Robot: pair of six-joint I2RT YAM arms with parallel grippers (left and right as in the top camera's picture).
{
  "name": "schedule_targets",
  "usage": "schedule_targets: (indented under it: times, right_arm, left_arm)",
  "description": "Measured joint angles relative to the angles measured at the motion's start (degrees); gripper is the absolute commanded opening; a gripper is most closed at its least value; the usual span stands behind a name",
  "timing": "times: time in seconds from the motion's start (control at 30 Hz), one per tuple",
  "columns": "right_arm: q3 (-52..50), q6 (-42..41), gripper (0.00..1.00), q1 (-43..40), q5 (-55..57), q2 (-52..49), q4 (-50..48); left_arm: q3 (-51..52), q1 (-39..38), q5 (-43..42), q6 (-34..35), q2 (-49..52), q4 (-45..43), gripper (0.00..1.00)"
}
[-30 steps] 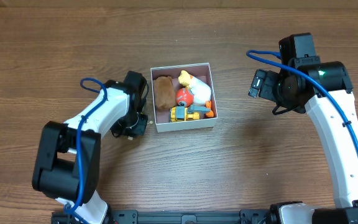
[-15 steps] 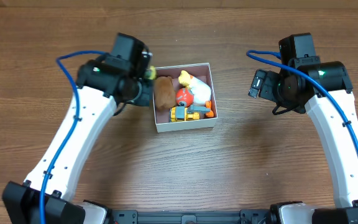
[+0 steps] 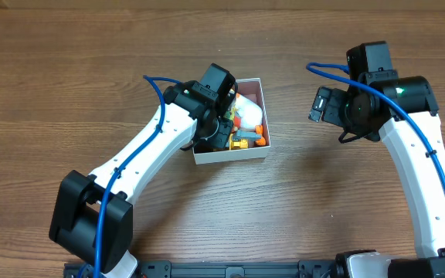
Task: Pack container
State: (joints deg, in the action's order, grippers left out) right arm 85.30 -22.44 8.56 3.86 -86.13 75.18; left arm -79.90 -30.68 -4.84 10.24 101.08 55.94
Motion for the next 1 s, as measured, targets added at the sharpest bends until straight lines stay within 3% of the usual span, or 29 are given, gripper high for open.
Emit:
schedule_targets:
  times: [0.17, 0.4, 0.7, 0.8, 0.87, 1.0]
  right_arm:
    - [0.00, 0.00, 1.00, 0.00, 0.00, 0.00, 0.11]
    - [0.00, 0.00, 1.00, 0.00, -0.02, 0.00, 0.07]
    - [0.00, 0.48, 1.00, 0.00, -0.02, 0.00, -0.15]
    - [-0.02, 1.60, 1.00, 0.13, 0.00, 0.94, -1.07]
    - [-0.22, 2.49, 1.00, 0.52, -0.09, 3.91, -2.86]
    - [-0.28, 4.37, 1.00, 2.47, -1.62, 16.55, -8.20]
  left_arm:
    - [-1.11, 0.04, 0.44, -0.17, -0.02, 4.04, 0.66]
    - [-14.03, 0.39, 3.63, -0.35, -0.04, 15.10, 0.61]
    - [-29.29, 2.45, 12.57, 1.11, -2.01, 31.26, 0.77]
    - [-32.72, 4.68, 15.78, 2.34, -5.49, 34.80, 0.90]
    - [-34.82, 6.82, 18.43, 4.31, -10.16, 36.20, 1.00]
    - [-36.57, 10.27, 21.77, 7.91, -21.81, 36.83, 1.00]
